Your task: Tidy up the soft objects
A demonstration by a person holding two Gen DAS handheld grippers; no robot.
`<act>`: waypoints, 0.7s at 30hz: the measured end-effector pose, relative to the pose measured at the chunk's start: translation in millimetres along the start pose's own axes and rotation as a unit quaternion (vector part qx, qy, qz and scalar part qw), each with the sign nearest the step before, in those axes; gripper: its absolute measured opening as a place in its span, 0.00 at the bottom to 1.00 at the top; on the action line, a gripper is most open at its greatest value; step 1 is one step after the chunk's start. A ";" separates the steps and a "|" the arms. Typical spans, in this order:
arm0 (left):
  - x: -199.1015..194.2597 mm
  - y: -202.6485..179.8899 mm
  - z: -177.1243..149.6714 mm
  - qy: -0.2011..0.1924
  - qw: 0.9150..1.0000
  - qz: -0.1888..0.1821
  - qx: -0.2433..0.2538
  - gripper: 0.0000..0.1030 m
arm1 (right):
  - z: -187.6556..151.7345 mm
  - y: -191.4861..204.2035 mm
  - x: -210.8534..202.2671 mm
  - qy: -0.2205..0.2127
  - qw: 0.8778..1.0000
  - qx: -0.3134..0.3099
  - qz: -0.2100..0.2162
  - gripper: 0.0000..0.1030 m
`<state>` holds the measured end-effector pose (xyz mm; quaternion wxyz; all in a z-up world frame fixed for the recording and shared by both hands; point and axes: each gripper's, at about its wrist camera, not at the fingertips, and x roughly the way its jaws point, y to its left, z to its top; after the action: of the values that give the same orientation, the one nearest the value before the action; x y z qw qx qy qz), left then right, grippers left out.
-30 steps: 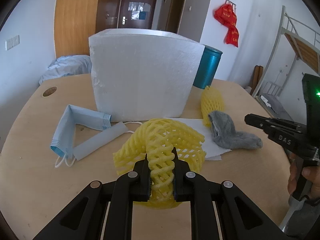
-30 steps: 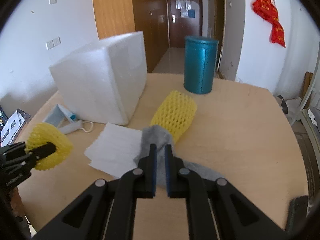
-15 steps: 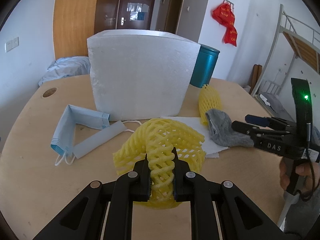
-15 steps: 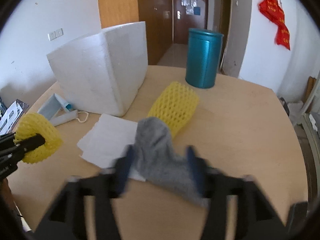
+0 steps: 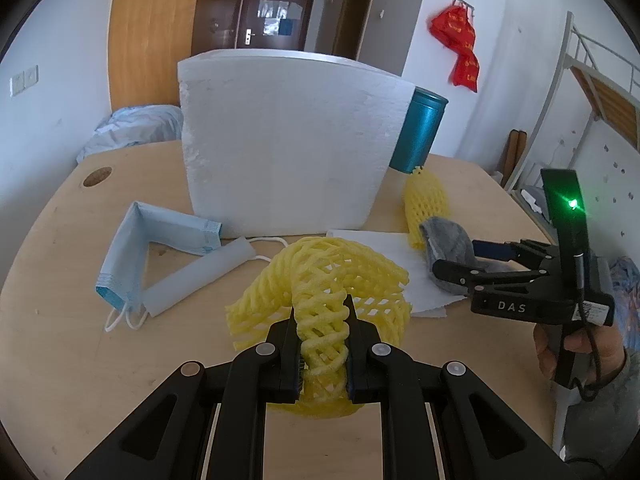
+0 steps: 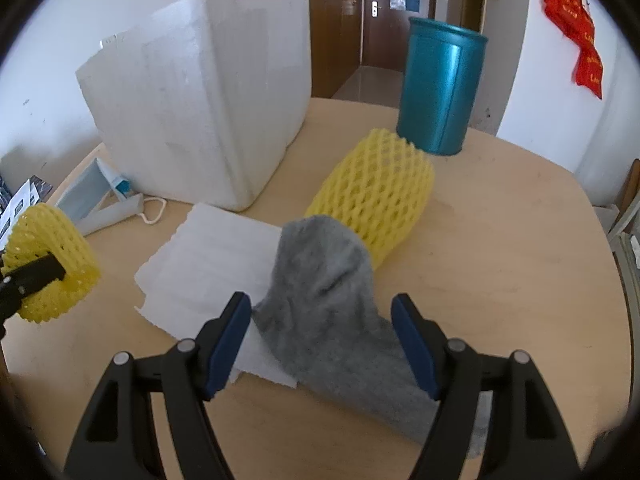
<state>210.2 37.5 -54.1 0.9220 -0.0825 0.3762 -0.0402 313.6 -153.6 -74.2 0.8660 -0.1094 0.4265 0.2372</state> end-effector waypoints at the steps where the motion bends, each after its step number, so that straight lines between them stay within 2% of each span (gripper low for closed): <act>1: -0.3 0.7 0.1 -0.001 1.000 0.000 -0.001 0.15 | -0.4 -0.8 0.8 0.001 1.000 0.003 0.001 0.74; 3: -0.9 1.1 0.1 -0.002 1.000 0.000 -0.001 0.15 | -1.2 -4.2 0.2 0.003 1.000 0.007 0.001 0.64; 5: -1.2 1.4 -0.1 -0.003 1.000 0.001 -0.002 0.15 | -1.8 -4.9 1.7 0.009 1.000 0.011 0.005 0.44; 9: -1.9 0.8 -0.9 -0.003 1.000 0.001 -0.003 0.15 | -2.3 -5.1 -2.6 0.002 1.000 0.010 0.002 0.26; 10: -2.4 0.1 -1.1 -0.004 1.000 0.001 -0.003 0.15 | -2.4 -4.7 -2.8 0.003 1.000 0.010 0.002 0.17; 14: -5.4 0.4 -1.9 -0.008 1.000 0.003 -0.003 0.15 | -2.7 -7.0 -12.3 -0.009 1.000 0.018 0.001 0.11; 21: -10.7 -2.6 -2.4 -0.013 1.000 0.003 -0.001 0.15 | -3.2 -4.1 -46.9 -0.048 0.998 0.023 0.025 0.11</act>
<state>200.9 36.1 -47.9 0.9268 -0.0829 0.3644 -0.0359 288.9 -173.3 -39.1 0.8816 -0.0669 0.3922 0.2539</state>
